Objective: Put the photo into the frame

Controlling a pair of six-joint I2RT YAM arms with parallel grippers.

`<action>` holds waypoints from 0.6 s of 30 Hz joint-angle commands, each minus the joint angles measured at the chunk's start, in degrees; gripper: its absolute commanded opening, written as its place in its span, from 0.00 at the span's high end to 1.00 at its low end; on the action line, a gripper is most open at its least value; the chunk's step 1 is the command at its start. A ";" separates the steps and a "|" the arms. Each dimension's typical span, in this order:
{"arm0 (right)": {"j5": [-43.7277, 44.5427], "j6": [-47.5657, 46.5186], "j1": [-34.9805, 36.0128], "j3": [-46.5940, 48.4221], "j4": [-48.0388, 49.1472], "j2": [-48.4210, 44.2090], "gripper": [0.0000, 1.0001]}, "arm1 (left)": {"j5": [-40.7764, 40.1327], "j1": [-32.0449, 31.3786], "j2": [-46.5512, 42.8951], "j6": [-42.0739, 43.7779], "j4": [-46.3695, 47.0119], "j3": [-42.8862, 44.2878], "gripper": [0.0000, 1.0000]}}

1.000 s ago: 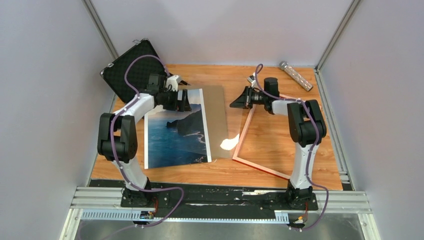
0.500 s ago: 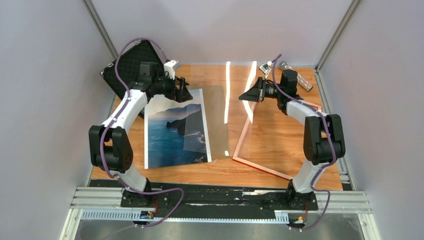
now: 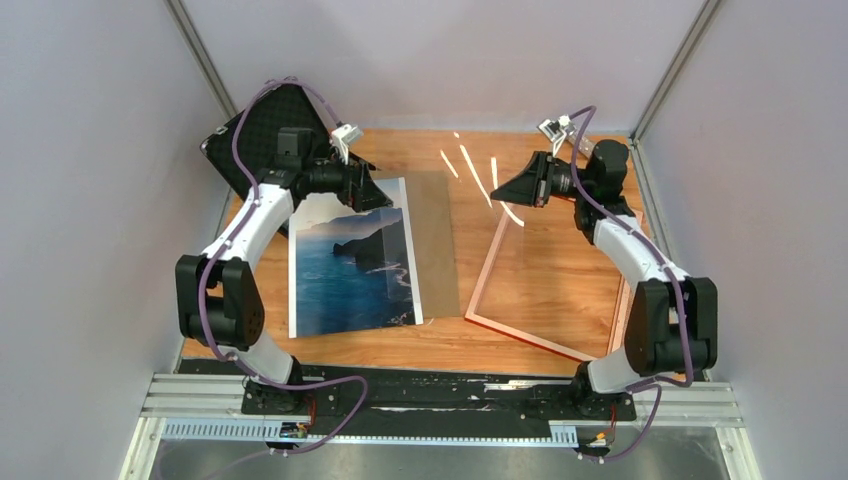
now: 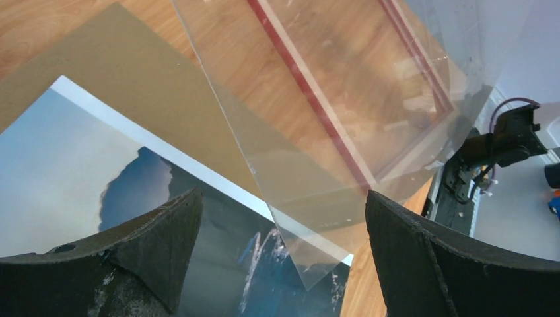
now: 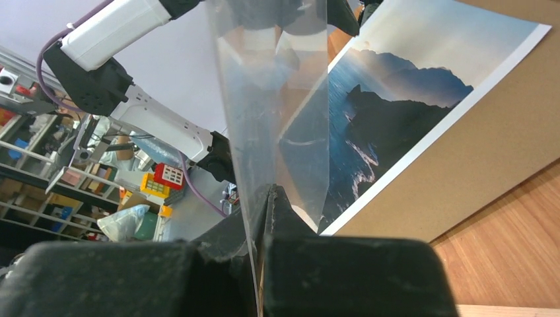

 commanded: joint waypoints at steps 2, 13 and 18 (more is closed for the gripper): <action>-0.21 -3.04 -0.25 0.15 -2.01 -5.43 1.00 | 7.34 0.42 -5.00 -1.07 4.83 -2.81 0.00; 1.52 -3.82 -1.07 0.02 -4.00 -9.51 1.00 | 13.59 0.35 -7.45 -6.57 18.07 -8.26 0.00; 4.99 -5.03 -1.48 -0.93 -5.83 -11.20 1.00 | 15.68 0.26 -6.41 -15.99 30.90 -13.08 0.00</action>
